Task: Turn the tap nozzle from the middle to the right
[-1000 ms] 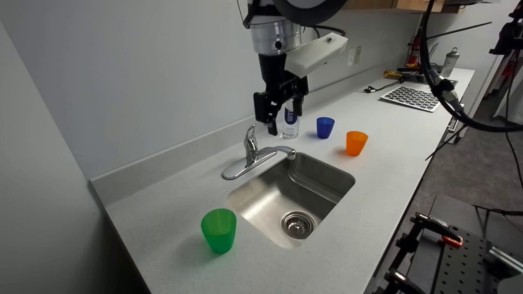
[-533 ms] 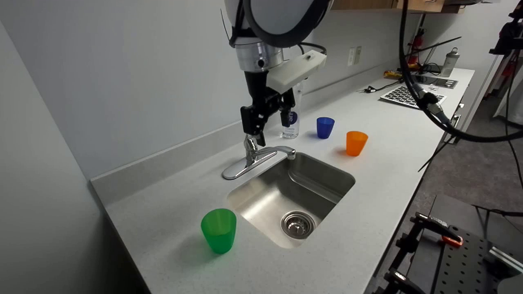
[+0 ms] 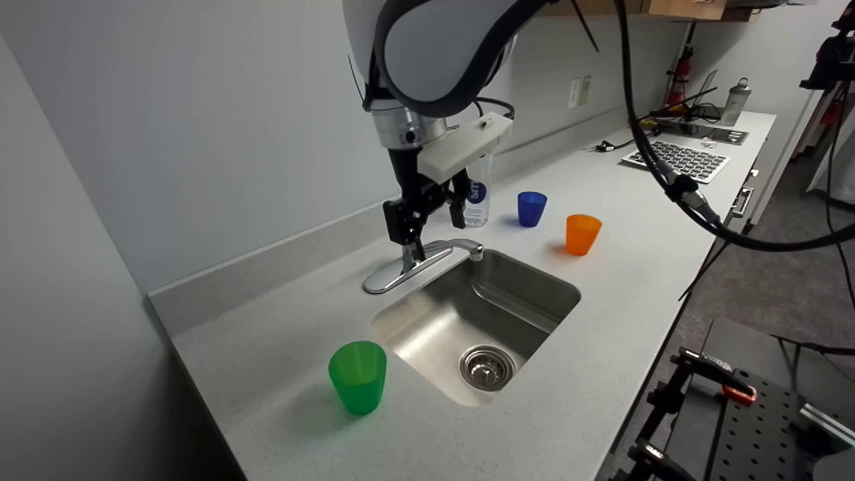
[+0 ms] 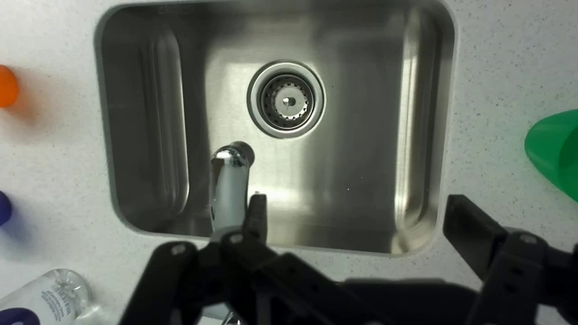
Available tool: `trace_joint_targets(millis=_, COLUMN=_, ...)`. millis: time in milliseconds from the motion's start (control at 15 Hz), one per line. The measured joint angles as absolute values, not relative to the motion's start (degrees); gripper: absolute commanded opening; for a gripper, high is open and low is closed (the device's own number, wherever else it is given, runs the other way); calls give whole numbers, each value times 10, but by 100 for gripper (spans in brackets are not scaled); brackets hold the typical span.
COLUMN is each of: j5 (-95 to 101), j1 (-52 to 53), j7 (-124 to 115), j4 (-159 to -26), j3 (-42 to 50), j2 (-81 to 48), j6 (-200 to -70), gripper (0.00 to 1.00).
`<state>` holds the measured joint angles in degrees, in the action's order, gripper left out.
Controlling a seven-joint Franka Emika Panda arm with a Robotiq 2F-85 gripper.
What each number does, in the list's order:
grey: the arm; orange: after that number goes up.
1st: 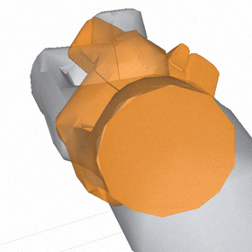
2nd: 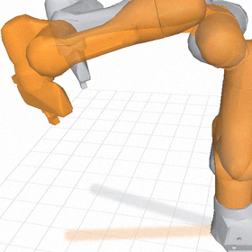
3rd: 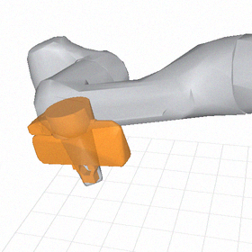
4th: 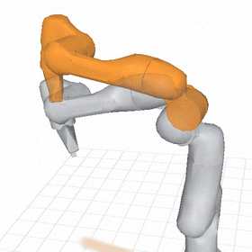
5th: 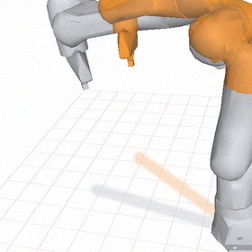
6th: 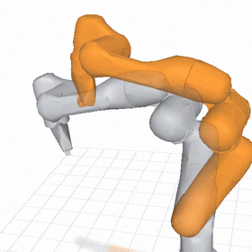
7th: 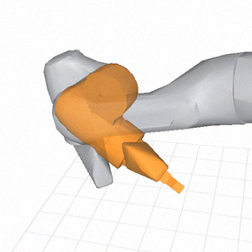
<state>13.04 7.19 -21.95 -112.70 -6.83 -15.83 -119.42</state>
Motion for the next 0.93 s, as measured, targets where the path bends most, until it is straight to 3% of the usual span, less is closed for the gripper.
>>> trace_joint_targets(millis=933, j5=131, j1=103, j7=-236, j4=-1079, j3=-29, j2=-239, j6=-1194, gripper=100)
